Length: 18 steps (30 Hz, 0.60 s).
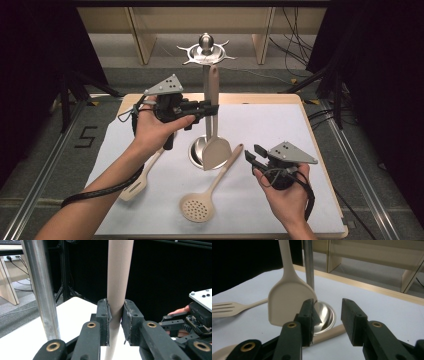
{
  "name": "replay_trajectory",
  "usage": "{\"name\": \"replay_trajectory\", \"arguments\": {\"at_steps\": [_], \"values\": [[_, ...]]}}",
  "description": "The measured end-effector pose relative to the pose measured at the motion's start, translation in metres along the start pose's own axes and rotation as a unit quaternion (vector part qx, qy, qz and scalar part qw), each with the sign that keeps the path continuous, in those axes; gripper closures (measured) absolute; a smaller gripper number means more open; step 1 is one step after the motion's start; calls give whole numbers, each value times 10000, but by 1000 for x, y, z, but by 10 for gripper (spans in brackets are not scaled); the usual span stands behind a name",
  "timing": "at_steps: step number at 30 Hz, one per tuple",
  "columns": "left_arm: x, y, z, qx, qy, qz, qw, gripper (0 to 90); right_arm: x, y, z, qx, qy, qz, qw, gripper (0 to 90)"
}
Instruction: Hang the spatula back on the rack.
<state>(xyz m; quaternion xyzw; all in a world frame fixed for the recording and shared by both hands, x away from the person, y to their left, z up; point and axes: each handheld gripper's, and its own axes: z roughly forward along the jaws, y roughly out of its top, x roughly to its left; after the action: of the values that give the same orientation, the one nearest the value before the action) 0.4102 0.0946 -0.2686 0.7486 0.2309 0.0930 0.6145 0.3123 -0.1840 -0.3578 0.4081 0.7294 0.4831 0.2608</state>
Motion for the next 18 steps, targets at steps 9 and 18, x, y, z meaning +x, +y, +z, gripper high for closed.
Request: {"name": "replay_trajectory", "arguments": {"at_steps": [9, 18], "values": [[2, 1, 7, 22, -10, -64, 10000, 756, -1, 0, 0, 3, 0, -70, 10000, 636], [3, 0, 5, -37, -13, -270, 9996, 744, -1, -1, 0, 20, 13, 35, 10000, 636]]}}
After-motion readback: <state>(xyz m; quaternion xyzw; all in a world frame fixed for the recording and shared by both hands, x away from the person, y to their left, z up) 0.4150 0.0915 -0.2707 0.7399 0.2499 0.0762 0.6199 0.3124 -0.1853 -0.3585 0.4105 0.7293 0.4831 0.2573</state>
